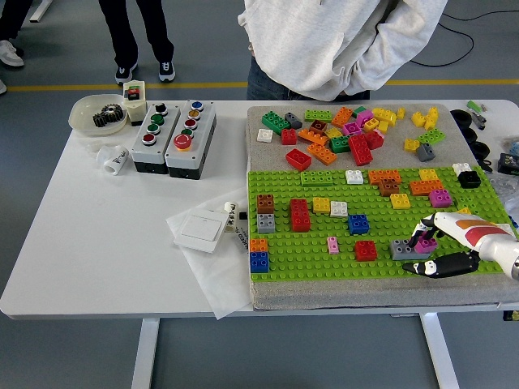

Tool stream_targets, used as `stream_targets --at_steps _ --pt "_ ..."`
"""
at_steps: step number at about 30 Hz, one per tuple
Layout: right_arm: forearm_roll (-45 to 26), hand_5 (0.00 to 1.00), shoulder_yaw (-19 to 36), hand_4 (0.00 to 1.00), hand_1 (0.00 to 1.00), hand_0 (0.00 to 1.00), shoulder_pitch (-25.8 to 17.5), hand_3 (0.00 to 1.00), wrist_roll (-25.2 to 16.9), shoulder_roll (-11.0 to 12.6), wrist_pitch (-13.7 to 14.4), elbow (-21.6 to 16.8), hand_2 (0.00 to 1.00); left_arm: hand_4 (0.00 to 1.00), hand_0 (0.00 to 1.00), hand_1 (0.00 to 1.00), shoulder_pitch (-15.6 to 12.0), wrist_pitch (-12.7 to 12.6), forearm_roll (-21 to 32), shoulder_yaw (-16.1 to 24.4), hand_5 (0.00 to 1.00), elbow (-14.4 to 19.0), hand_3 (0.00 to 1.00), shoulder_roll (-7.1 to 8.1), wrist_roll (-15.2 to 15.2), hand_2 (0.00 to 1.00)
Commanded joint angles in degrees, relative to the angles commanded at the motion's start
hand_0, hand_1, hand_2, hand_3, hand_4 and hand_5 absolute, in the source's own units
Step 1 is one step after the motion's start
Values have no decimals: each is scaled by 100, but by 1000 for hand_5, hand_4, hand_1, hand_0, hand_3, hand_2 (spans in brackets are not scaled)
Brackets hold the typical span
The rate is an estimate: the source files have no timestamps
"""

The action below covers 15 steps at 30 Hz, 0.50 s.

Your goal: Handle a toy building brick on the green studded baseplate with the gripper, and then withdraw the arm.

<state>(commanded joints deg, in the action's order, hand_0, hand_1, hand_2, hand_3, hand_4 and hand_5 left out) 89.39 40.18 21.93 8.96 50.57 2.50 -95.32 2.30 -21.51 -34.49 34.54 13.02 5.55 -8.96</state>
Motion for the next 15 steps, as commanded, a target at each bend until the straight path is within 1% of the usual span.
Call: stream_targets --at_steps 8,15 --pt "12 544 69 897 651 648 -45 557 35 55 -28 -185 699 644 742 753 0 3 9 -9 628 -2 613 3 6 806" --pt "-3 546 62 898 651 648 -55 556 40 60 -57 -180 699 644 742 754 0 2 13 -18 628 0 614 7 10 806"
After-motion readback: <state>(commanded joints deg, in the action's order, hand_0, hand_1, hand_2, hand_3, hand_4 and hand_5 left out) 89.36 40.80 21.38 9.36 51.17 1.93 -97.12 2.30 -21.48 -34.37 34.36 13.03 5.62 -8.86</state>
